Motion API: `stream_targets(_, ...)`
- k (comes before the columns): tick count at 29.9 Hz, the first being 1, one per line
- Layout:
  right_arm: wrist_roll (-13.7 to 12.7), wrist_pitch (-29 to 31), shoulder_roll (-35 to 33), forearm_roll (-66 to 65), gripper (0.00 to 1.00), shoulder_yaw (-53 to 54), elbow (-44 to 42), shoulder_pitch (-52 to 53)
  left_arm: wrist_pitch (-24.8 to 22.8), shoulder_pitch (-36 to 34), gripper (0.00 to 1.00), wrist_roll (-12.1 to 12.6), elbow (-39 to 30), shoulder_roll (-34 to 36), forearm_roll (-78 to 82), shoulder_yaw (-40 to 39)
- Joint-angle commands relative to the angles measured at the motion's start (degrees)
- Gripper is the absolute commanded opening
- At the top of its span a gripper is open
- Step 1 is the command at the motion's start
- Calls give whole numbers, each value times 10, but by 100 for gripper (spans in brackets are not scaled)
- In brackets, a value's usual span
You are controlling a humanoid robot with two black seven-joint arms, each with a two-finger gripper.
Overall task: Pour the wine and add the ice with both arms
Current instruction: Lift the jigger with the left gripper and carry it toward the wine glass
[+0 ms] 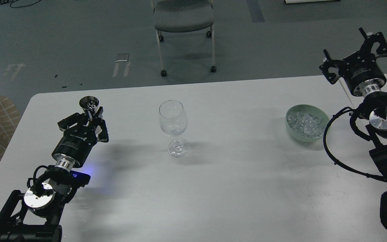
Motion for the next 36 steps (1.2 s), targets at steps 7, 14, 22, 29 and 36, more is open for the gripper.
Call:
stream_targets(7,0,0,-6,0,100,0,0,-6,-1,-3,0,12,-1,32,-3,-4)
stream_targets(14,0,0,-7,0,100,0,0,-3,9,-16,0,32,-37,23,-4,0)
stream_targets(22,-1,0,-8,0,100,0,0,-4,29,-33,0,42,-50,10,0,56)
stream_targets(29,-1,0,-8,0,100,0,-1,-7,60,-56,0,57,-50,2,1,76)
stream_targets(36,-1,0,-8,0,100,0,-2,-2,59,-61,0,58,-51,-8,1,78)
